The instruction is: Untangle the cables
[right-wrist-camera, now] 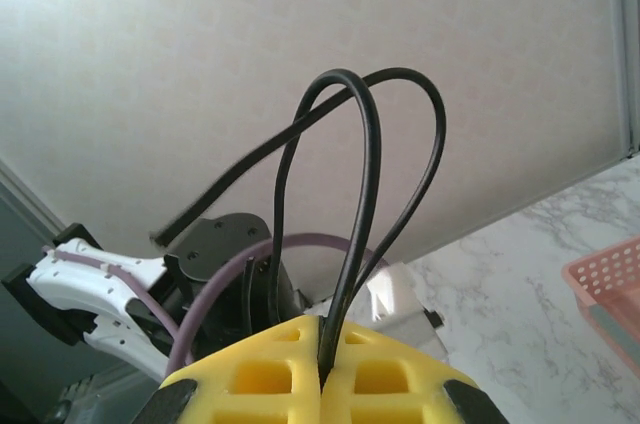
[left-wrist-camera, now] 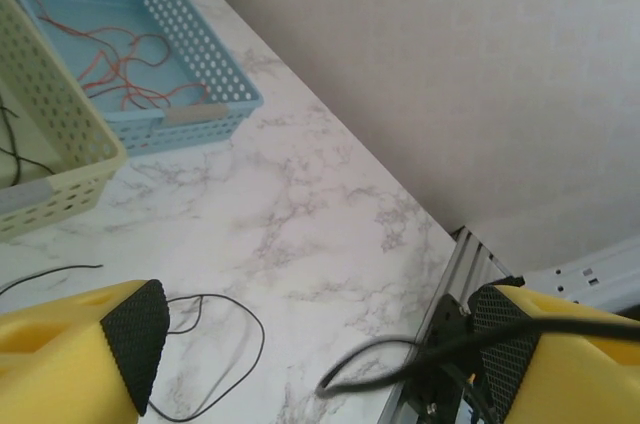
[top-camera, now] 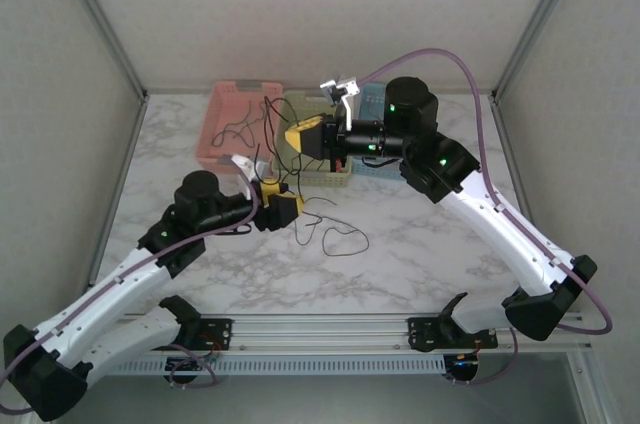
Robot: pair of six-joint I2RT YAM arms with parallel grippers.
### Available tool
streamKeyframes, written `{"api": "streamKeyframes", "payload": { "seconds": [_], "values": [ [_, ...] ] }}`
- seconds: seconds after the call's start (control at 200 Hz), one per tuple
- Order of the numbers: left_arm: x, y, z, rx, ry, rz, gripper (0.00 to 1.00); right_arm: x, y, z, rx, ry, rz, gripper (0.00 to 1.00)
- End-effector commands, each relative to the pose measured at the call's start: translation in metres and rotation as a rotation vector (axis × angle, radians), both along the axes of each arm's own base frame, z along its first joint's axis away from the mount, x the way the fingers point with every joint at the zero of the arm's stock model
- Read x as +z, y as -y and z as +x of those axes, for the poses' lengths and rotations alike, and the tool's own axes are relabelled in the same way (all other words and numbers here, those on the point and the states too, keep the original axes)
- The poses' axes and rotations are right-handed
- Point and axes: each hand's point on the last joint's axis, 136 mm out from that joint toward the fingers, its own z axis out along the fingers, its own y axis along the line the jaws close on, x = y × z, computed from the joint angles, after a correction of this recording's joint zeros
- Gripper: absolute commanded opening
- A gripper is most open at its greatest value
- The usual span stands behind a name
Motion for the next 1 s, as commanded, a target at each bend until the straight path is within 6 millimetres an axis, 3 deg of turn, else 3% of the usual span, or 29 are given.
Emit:
{"api": "streamKeyframes", "payload": {
  "seconds": [0.0, 0.16, 0.275, 0.335, 0.426, 0.521, 0.651, 0.701, 0.806, 0.891, 0.991],
  "values": [
    [0.011, 0.012, -0.007, -0.065, 0.083, -0.048, 0.81, 0.017, 0.001, -0.004, 0.018, 0.013, 0.047, 0.00],
    [0.007, 0.013, -0.004, -0.057, 0.087, -0.023, 0.71, 0.015, 0.002, -0.005, 0.020, 0.011, 0.041, 0.00],
    [0.009, 0.012, -0.006, -0.056, 0.093, -0.024, 0.54, 0.014, 0.003, -0.003, 0.007, 0.021, 0.034, 0.00],
    [0.008, 0.010, -0.006, -0.050, 0.091, -0.023, 0.40, 0.014, 0.003, -0.001, -0.006, 0.026, 0.035, 0.00],
    [0.003, 0.005, -0.004, -0.015, 0.071, -0.013, 0.00, 0.019, 0.005, 0.002, -0.028, 0.043, 0.041, 0.00],
    [-0.012, -0.004, 0.003, 0.065, 0.007, 0.024, 0.00, 0.030, 0.011, 0.014, -0.119, 0.093, 0.038, 0.00],
    [-0.049, -0.026, 0.009, 0.200, -0.094, 0.061, 0.00, 0.049, 0.034, 0.060, -0.390, 0.167, -0.019, 0.00],
    [-0.069, -0.040, 0.011, 0.280, -0.139, 0.096, 0.00, 0.056, 0.060, 0.093, -0.539, 0.144, -0.028, 0.00],
    [-0.103, -0.079, 0.012, 0.471, -0.213, 0.174, 0.00, 0.073, 0.101, 0.132, -0.729, 0.152, 0.010, 0.00],
    [-0.102, -0.088, 0.006, 0.492, -0.213, 0.160, 0.00, 0.067, 0.116, 0.157, -0.830, 0.170, -0.019, 0.00],
    [-0.088, -0.092, 0.000, 0.484, -0.190, 0.137, 0.00, 0.036, 0.100, 0.177, -0.796, 0.117, -0.070, 0.00]
  ]
}}
